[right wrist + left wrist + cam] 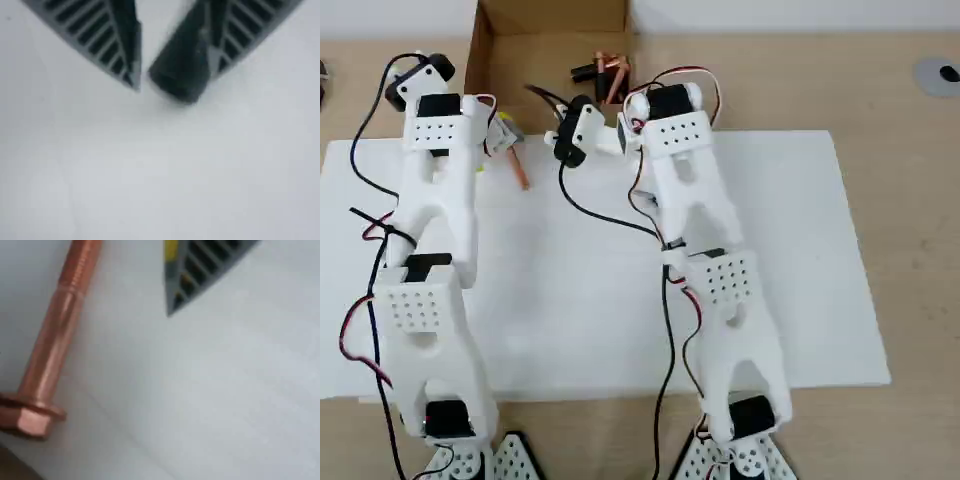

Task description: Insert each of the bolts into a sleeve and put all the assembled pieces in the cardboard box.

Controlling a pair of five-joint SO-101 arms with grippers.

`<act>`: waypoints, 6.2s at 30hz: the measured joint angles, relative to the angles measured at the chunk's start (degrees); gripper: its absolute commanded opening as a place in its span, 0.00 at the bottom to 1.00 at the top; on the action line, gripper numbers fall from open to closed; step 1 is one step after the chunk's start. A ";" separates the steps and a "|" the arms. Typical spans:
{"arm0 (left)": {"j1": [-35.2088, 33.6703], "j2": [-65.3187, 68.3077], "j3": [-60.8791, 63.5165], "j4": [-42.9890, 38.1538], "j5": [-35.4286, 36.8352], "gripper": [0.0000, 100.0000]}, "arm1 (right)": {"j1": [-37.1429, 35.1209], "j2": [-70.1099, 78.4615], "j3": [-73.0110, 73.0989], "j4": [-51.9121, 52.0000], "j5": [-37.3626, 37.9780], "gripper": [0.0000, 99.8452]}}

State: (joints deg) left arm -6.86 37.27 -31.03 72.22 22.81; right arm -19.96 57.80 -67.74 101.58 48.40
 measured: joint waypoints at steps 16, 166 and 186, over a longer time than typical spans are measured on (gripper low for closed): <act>0.35 3.52 -0.62 -0.09 -10.37 0.29 | 4.04 0.00 -0.35 0.00 -6.51 0.11; 10.99 -52.13 42.55 -1.93 -18.81 0.01 | 3.16 -47.03 75.52 -42.37 -26.73 0.10; 10.11 -63.12 64.79 -16.35 -18.11 0.01 | 4.40 -47.03 81.05 -46.68 -27.16 0.13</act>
State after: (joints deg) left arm 3.25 -25.85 33.76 55.87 4.70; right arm -15.56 10.77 13.32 54.90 21.23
